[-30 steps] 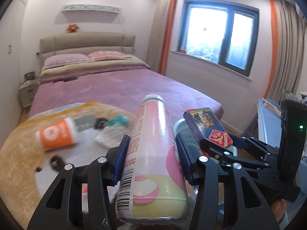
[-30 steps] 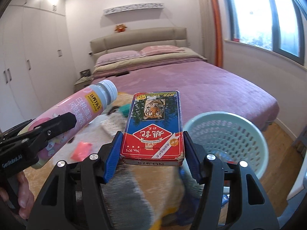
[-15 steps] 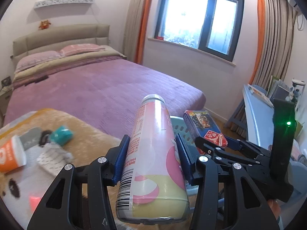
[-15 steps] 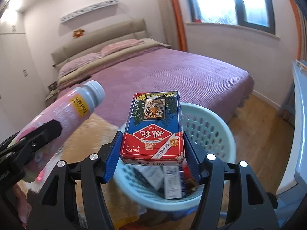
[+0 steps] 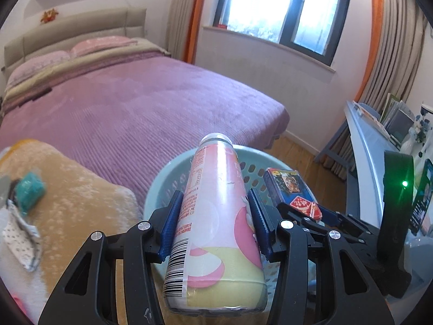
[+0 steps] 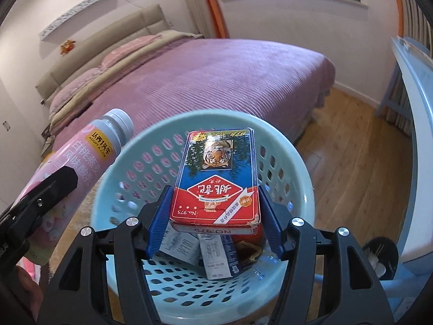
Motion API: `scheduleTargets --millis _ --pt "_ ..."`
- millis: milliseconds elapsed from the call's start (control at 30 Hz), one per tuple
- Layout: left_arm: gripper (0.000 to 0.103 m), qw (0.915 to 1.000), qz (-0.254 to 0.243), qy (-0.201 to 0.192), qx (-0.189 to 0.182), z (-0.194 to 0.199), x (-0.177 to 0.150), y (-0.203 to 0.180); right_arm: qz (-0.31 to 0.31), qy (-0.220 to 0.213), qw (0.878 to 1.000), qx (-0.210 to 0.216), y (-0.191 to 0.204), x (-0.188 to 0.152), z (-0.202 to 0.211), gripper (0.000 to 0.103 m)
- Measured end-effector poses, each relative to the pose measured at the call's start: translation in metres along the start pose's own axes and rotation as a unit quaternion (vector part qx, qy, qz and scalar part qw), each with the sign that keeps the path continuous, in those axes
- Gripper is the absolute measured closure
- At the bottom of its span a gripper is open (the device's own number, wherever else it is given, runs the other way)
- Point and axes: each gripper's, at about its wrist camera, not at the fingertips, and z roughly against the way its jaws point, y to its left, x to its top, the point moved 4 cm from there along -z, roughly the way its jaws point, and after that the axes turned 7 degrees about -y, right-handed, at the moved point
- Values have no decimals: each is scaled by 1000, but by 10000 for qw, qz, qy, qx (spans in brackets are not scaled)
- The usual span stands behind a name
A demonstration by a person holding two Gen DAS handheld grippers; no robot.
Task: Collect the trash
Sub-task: 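Carry bottle and card box over the blue basket and release both, then return both grippers to the table toward the orange cup and tissue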
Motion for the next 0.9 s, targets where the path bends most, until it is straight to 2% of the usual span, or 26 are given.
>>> scheduleTargets --millis 100,167,200,233,267,367,567,900 --pt "56 9998 88 144 -72 -8 -3 2 -27 20 9999 -99 -6 -2 -1 43" --pt "52 9983 211 363 -398 -14 -5 1 -30 78 10000 -47 -6 -3 0 42" --pt "45 9975 261 409 -504 -15 -7 1 -39 92 10000 -6 -7 -3 1 42" --pt "37 9978 303 375 -462 -13 -8 4 -50 66 10000 -2 -7 -4 4 42" --pt "35 9980 332 341 -425 -10 -9 5 -56 40 10000 -21 -8 -5 8 42" --pt "34 9968 481 287 -570 3 -12 12 -147 23 9999 16 -10 -7 17 41" --pt "34 9966 517 158 -626 39 -15 21 -208 -106 9995 201 -1 -10 43 41" --pt "34 9961 729 -298 -395 111 -13 52 397 -425 9957 718 68 -8 88 41"
